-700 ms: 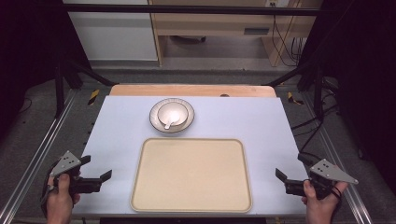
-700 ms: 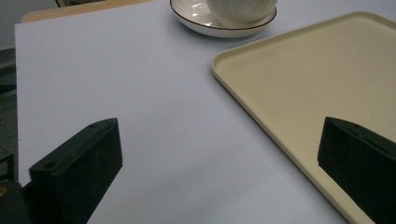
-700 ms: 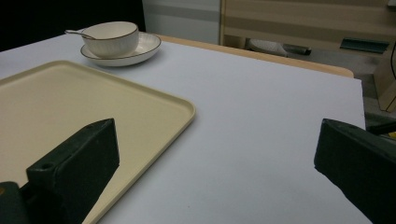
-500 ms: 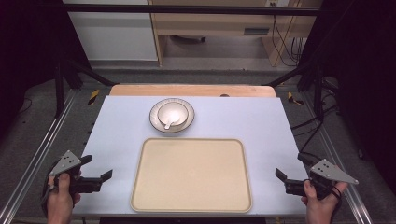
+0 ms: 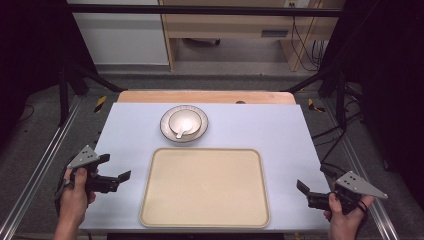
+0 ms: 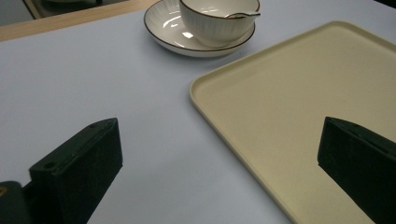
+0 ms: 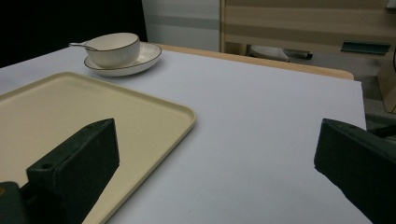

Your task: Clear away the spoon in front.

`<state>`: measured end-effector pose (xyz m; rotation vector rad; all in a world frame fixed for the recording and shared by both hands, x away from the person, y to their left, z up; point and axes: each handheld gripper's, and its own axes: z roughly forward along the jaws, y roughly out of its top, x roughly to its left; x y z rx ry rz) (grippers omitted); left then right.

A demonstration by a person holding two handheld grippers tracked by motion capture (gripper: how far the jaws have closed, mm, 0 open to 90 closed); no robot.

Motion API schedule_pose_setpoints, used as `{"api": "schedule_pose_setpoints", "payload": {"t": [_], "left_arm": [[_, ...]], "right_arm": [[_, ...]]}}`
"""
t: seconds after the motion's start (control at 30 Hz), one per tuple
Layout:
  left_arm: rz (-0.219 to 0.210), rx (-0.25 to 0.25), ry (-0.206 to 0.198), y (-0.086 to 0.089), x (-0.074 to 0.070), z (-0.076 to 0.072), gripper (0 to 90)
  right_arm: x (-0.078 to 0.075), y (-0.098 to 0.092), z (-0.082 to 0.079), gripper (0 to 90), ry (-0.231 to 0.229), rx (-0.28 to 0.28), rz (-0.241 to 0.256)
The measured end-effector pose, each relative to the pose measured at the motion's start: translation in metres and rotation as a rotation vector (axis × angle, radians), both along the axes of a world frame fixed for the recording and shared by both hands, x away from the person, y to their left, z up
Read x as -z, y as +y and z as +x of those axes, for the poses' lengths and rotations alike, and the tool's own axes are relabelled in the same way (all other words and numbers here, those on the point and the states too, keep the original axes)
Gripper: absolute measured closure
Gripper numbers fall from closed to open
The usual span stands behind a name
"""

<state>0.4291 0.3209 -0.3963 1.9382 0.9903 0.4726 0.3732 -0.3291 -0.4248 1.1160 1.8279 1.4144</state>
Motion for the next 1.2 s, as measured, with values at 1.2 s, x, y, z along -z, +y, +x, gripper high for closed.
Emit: {"api": "schedule_pose_setpoints", "payload": {"t": [1.2], "left_arm": [[0.01,0.034,0.144,-0.089,-0.018,0.104,13.9]], "right_arm": [[0.002,0.002,0.002,0.5,0.004,-0.001,-0.019]]}}
